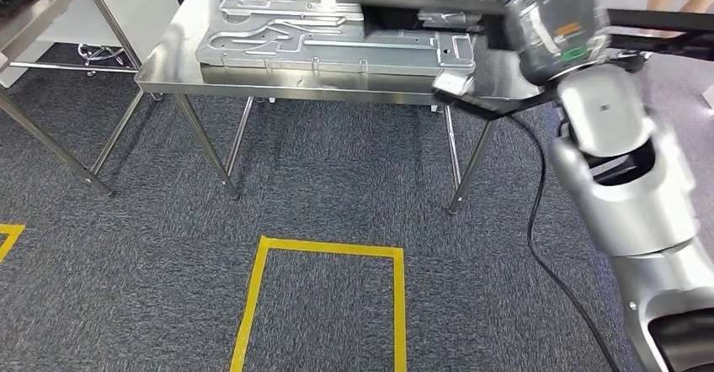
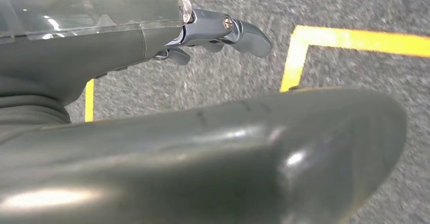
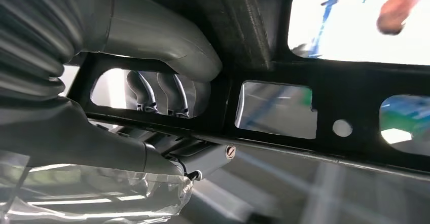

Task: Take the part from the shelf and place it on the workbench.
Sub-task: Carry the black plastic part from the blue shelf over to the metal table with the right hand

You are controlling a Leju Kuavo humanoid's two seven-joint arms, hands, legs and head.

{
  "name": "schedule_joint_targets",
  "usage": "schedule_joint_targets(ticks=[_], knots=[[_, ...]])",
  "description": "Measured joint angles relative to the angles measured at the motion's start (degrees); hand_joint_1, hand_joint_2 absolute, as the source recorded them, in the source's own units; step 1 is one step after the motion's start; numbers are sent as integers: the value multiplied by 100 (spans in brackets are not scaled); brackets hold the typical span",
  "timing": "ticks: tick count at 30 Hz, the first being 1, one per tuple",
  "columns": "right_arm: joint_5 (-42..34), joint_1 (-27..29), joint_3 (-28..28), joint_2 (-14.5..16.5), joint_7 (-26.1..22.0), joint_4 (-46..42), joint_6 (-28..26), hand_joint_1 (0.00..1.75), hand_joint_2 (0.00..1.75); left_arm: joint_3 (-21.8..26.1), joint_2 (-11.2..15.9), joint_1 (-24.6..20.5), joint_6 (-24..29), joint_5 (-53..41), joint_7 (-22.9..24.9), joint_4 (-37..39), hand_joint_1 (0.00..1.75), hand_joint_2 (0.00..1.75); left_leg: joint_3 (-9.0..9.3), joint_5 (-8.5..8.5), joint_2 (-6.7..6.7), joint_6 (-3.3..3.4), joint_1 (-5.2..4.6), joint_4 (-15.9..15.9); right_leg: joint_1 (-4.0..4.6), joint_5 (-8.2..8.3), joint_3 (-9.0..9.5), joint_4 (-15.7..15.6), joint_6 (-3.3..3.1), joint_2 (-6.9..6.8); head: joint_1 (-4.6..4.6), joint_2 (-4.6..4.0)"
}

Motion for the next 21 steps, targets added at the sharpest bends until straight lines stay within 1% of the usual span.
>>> schedule_joint_targets(ticks=[1,2,3,4,6,7,8,9,11,12,13,14,16,17,18,20,21], knots=[[136,-8,247,32,-50,160,-25,175,175,-3,-2,-9,1,0,1,1,0,0,48,-56,-8,-34,13,23,-3,269,99,-377,0,-17,-2,-1],[203,-18,434,56,-80,289,-44,175,175,-5,-3,-19,1,0,0,2,0,0,70,-103,-18,-70,20,36,5,450,172,-654,-30,-29,-4,-1],[240,-32,579,72,-124,392,-40,175,175,-8,-3,-24,1,0,1,2,0,0,76,-142,-29,-111,22,40,21,550,202,-803,-77,-31,-6,0],[267,-67,709,84,-190,480,-13,175,175,-10,-3,-22,1,0,2,2,0,0,81,-153,-35,-155,19,56,41,531,199,-828,-138,-27,-10,1],[309,-183,1032,89,-340,647,72,175,175,-15,1,-9,3,0,15,2,0,0,100,-174,-29,-228,25,92,42,535,255,-848,-241,-2,-18,2],[324,-252,1249,85,-375,762,73,175,175,-17,3,-8,8,0,27,2,0,0,66,-196,-22,-253,32,227,33,518,305,-868,-286,2,-28,2],[332,-308,1477,81,-378,889,31,175,175,-20,5,-15,14,-1,40,2,0,0,-38,-260,-17,-273,43,446,27,502,359,-883,-323,5,-38,2],[336,-342,1709,78,-351,1028,-49,175,175,-23,6,-24,20,-1,51,2,0,0,-226,-365,-12,-290,55,781,30,479,403,-897,-352,3,-47,1],[338,-364,2138,75,-283,1318,-236,175,175,-27,2,-30,27,-5,71,2,0,0,-709,-644,-11,-332,64,1505,47,420,460,-896,-380,7,-59,1],[338,-361,2344,75,-246,1459,-326,175,175,-28,-1,-25,28,-7,81,4,0,0,-902,-720,-11,-345,66,1706,56,384,492,-891,-380,12,-60,0],[338,-356,2512,75,-209,1581,-405,175,175,-28,-3,-15,28,-6,90,5,0,0,-998,-679,-11,-347,66,1703,61,345,530,-882,-375,17,-60,0],[338,-354,2650,75,-168,1688,-479,175,175,-28,-3,-5,29,-4,96,7,0,0,-993,-500,-10,-337,66,1494,62,301,574,-869,-366,22,-60,0],[338,-364,2808,75,-92,1830,-600,175,175,-28,-2,8,30,0,100,9,0,0,-783,61,-9,-300,64,726,62,210,665,-845,-334,24,-57,-1],[338,-380,2865,74,-67,1883,-639,175,175,-28,-1,9,30,-1,102,9,0,0,-694,212,-8,-274,51,419,64,177,690,-840,-309,27,-57,0],[338,-397,2921,74,-53,1929,-663,175,175,-28,-1,7,31,-1,105,10,0,0,-638,299,-7,-244,37,236,68,150,698,-839,-277,31,-56,0],[338,-424,3018,73,-46,2001,-680,175,175,-28,-1,9,32,-1,110,10,0,0,-620,277,-6,-175,8,188,78,113,700,-850,-203,42,-58,0],[338,-432,3052,70,-37,2025,-685,175,175,-28,-2,13,33,0,112,10,0,0,-594,316,-5,-137,18,180,75,88,709,-845,-167,44,-57,0]])
